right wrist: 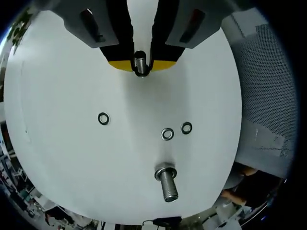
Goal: Place the washer onto the threaded stud by aligning its center hole with the stud, sliding it down to the base, and recovering from edge contact or off-axis alignment until the washer reaches the visible bottom stop.
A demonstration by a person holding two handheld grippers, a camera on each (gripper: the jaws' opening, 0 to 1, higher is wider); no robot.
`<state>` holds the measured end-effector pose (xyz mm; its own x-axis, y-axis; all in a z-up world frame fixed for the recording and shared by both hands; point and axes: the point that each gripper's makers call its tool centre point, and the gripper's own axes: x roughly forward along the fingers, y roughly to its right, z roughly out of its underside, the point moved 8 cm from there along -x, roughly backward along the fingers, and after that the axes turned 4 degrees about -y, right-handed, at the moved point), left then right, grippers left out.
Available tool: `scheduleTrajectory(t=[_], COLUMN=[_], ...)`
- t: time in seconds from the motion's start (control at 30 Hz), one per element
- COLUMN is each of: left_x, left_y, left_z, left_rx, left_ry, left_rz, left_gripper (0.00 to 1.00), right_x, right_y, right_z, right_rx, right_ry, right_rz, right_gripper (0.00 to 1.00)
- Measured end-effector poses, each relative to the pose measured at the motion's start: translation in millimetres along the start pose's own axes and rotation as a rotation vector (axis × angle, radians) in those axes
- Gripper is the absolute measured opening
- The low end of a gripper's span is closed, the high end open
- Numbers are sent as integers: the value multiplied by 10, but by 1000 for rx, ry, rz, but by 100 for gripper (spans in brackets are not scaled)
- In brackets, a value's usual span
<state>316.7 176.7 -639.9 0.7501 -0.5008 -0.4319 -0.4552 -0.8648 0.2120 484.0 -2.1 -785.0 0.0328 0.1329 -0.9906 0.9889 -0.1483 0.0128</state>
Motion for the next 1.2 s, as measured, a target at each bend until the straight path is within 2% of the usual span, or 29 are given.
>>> scheduleTrajectory(t=[0.33,0.67,0.87,1.07,1.2], left_x=[4,-1,11,-2,-3], left_y=[-10,-49,-43,-47,-47], left_z=[15,39,39,39,39], left_rx=[-13,-49,-52,-56,-56], left_ry=[-8,-12,-14,-9,-8], left_rz=[1,-5,-2,-6,-8], left_gripper=[21,21,21,21,21], right_x=[23,-37,-44,-99,-135], right_y=[-12,-9,-6,23,49], right_z=[12,-76,-41,-30,-13], right_rx=[1,52,61,71,110], right_ry=[-6,39,33,57,78], right_rz=[-10,-26,-21,-16,-22], right_gripper=[17,22,26,28,29])
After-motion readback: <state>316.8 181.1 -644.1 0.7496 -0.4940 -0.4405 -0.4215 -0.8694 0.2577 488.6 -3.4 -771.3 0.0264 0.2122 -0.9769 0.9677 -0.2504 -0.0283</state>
